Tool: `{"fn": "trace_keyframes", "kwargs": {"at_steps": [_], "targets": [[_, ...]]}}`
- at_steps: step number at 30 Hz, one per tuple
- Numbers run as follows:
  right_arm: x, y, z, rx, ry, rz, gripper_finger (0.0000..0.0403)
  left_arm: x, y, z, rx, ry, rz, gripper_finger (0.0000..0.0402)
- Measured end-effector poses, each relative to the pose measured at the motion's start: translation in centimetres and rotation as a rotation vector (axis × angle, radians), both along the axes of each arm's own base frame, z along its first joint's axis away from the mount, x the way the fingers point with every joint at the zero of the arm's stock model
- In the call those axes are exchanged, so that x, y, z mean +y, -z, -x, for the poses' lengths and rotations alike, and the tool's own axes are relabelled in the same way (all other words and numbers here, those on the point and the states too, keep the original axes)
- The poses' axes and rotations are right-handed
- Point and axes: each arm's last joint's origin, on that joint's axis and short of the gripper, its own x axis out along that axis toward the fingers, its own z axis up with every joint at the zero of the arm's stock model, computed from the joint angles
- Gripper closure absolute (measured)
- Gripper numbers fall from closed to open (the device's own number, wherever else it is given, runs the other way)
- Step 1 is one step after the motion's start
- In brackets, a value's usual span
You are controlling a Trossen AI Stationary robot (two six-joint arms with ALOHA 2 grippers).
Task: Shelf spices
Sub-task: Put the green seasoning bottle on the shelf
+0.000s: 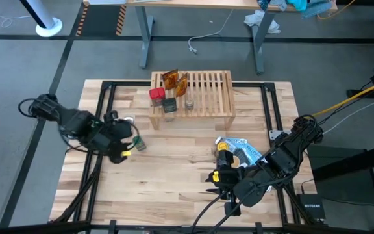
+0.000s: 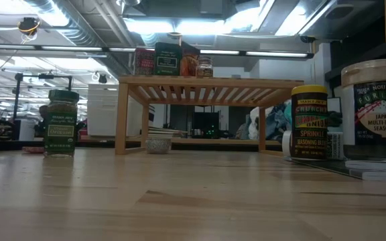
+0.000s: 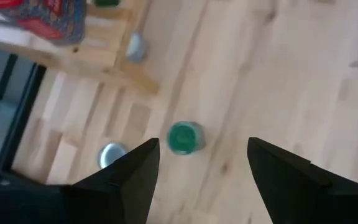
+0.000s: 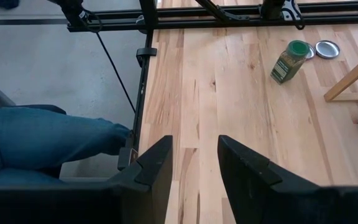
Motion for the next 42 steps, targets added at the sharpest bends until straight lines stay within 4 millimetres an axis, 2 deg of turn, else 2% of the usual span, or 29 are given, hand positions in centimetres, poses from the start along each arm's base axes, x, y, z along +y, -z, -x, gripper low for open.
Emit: {"fn": "trace_keyframes", "kwargs": {"at_steps": [6, 11, 15, 20, 28, 34, 42], "targets": [[0.0, 0.0, 0.0, 0.0, 0.0, 0.0, 0.0269, -0.4, -1.1, 2.8, -0.121, -0.056, 0.085, 0.0164], [0.0, 0.0, 0.0, 0.0, 0.0, 0.0, 0.0269, -0.9, -1.6, 4.2, -0.169, -0.05, 0.15, 0.0164], [0.0, 0.0, 0.0, -0.002, -0.003, 0.003, 0.0269, -1.3, -0.9, 5.2, -0.169, -0.039, 0.181, 0.0164], [-0.1, -0.4, -0.4, -0.051, -0.019, 0.014, 0.0269, -1.8, 2.0, 6.5, -0.129, -0.07, 0.189, 0.0164], [0.1, -0.5, -0.5, -0.067, -0.021, 0.001, 0.0269, -1.9, 8.3, 8.2, -0.048, -0.159, 0.107, 0.0164], [0.1, -0.5, -0.5, -0.066, -0.021, 0.001, 0.0269, -2.0, 12.3, 8.5, -0.029, -0.191, 0.045, 0.0164], [0.1, -0.5, -0.5, -0.066, -0.021, 0.0, 0.0269, -2.2, 16.4, 8.1, -0.129, -0.2, 0.031, 0.0164]]}}
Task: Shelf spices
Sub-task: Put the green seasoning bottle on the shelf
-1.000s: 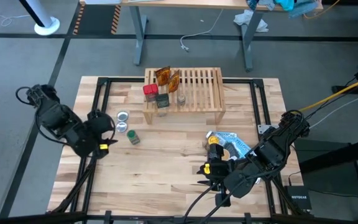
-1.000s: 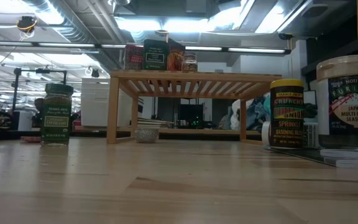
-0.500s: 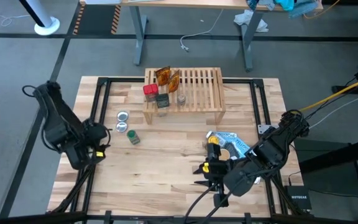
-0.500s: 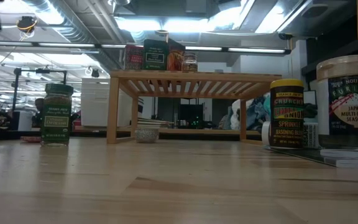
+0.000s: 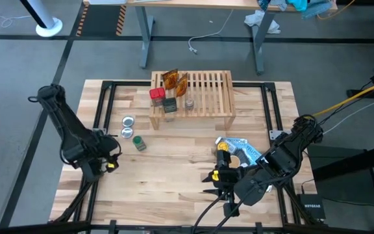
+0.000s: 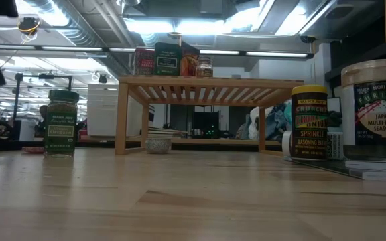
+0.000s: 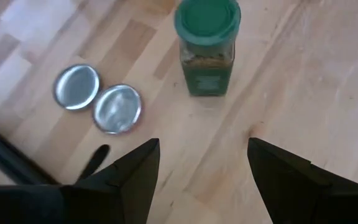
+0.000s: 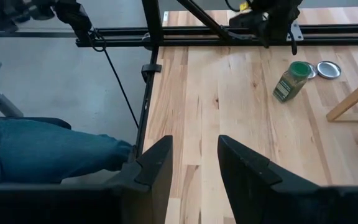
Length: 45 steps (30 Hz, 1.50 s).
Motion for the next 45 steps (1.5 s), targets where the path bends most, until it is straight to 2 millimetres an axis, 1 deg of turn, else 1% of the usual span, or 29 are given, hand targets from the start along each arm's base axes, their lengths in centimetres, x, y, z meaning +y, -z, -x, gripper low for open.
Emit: {"fn": "trace_keyframes", "kwargs": {"at_steps": [3, 7, 13, 18, 23, 28, 32, 37, 41, 45], "targets": [[0.0, 0.0, 0.0, 0.0, 0.0, 0.0, 0.0269, 0.2, 1.1, 0.1, -0.008, -0.029, -0.003, 0.0164], [0.0, 0.0, 0.0, -0.001, -0.011, 0.016, 0.0269, 0.5, 2.1, 0.1, -0.068, -0.062, -0.016, 0.0164], [-0.1, 0.1, -0.1, -0.038, -0.107, 0.204, 0.0269, 1.2, 3.2, -0.6, -0.101, -0.121, -0.037, 0.0164], [-0.5, 0.7, -0.3, -0.007, -0.077, 0.298, 0.0269, 1.7, 4.0, -1.3, -0.078, -0.138, -0.069, 0.0164], [-0.8, 1.3, -0.3, 0.043, -0.046, 0.302, 0.0269, 2.3, 4.8, -1.8, -0.084, -0.14, -0.102, 0.0164], [-0.5, 2.6, -0.5, 0.082, -0.045, 0.318, 0.0269, 2.7, 5.5, -2.1, -0.081, -0.144, -0.11, 0.0164], [-0.4, 3.8, -0.7, 0.112, -0.006, 0.324, 0.0269, 2.6, 5.4, -2.5, -0.091, -0.115, -0.11, 0.0164], [0.0, 5.8, -1.2, 0.135, -0.006, 0.337, 0.0269, 2.4, 5.4, -2.8, -0.109, -0.084, -0.117, 0.0164], [-0.1, 7.3, -1.2, 0.169, 0.012, 0.369, 0.0269, 2.4, 5.4, -2.8, -0.112, -0.084, -0.121, 0.0164], [-0.7, 8.2, -0.4, 0.179, 0.026, 0.389, 0.0269, 2.4, 5.4, -2.8, -0.112, -0.084, -0.121, 0.0164]]}}
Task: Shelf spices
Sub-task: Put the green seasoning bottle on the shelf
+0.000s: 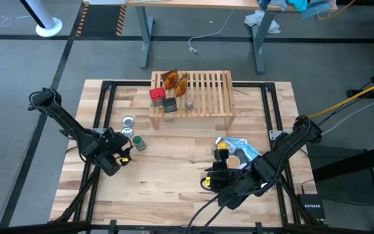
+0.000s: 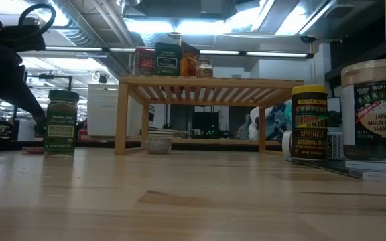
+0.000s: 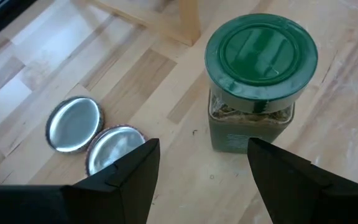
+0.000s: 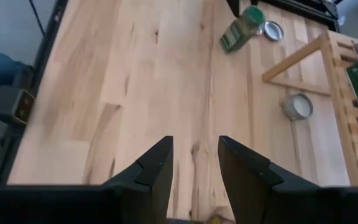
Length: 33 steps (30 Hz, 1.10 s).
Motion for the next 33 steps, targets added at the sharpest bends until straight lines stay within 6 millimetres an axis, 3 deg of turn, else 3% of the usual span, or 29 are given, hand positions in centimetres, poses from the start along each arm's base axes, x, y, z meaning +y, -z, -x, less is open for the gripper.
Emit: {"fn": "trace_keyframes", "kwargs": {"at_steps": [8, 19, 24, 33], "targets": [[-2.6, 2.6, 3.3, -0.162, 0.007, -0.12, 0.0269, 0.0, 0.0, 0.0, -0.004, 0.0, 0.003, 0.0164], [-6.1, 9.8, 7.9, -0.436, -0.028, -0.326, 0.0269, 0.0, 0.0, 0.0, -0.001, -0.002, 0.001, 0.0164], [-6.9, 12.9, 8.3, -0.489, -0.027, -0.376, 0.0269, 0.2, 0.0, -0.3, -0.001, -0.005, -0.002, 0.0164], [-9.3, 14.8, 7.6, -0.505, -0.011, -0.429, 0.0269, 0.4, -0.4, -2.2, -0.036, 0.052, -0.012, 0.0164]]}}
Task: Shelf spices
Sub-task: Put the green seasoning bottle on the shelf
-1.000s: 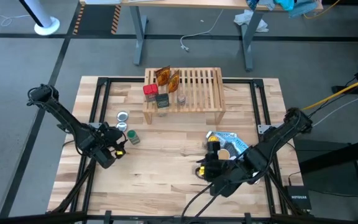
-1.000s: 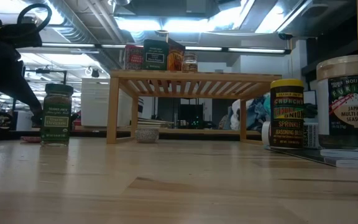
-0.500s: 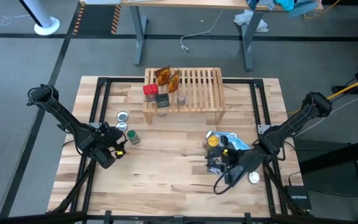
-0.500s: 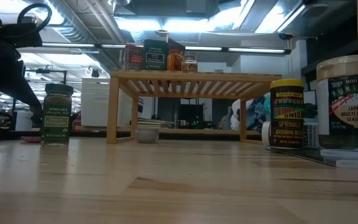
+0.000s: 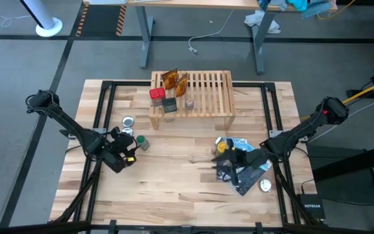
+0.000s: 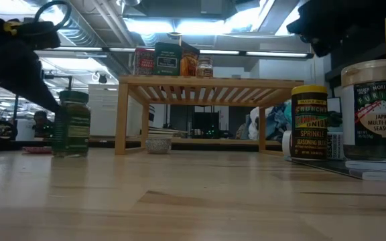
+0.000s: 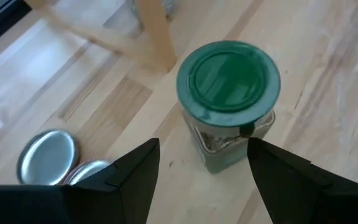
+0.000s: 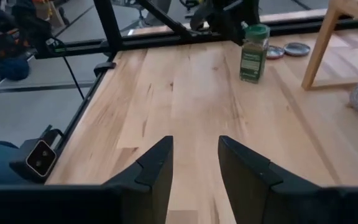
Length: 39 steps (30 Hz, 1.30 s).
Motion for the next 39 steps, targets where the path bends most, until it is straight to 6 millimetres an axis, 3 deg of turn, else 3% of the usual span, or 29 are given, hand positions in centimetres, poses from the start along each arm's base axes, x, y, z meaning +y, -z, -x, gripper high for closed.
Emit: {"fn": "trace_keyframes", "kwargs": {"at_steps": [11, 27, 33, 39], "targets": [[-2.8, -0.3, -1.6, -0.041, -0.017, -0.009, 0.0269, 0.5, -0.4, -1.7, -0.011, 0.055, 0.027, 0.0164], [-5.9, 1.3, -5.5, -0.163, -0.081, -0.04, 0.0269, 0.7, -0.3, -1.2, 0.027, 0.044, 0.017, 0.0164], [-7.1, 2.4, -6.7, -0.192, 0.033, -0.035, 0.0269, 0.9, -1.2, -1.0, -0.006, 0.073, 0.021, 0.0164], [-7.1, 2.4, -7.5, -0.184, 0.116, -0.105, 0.0269, 1.1, -2.0, -0.6, -0.055, 0.076, 0.049, 0.0164]]}}
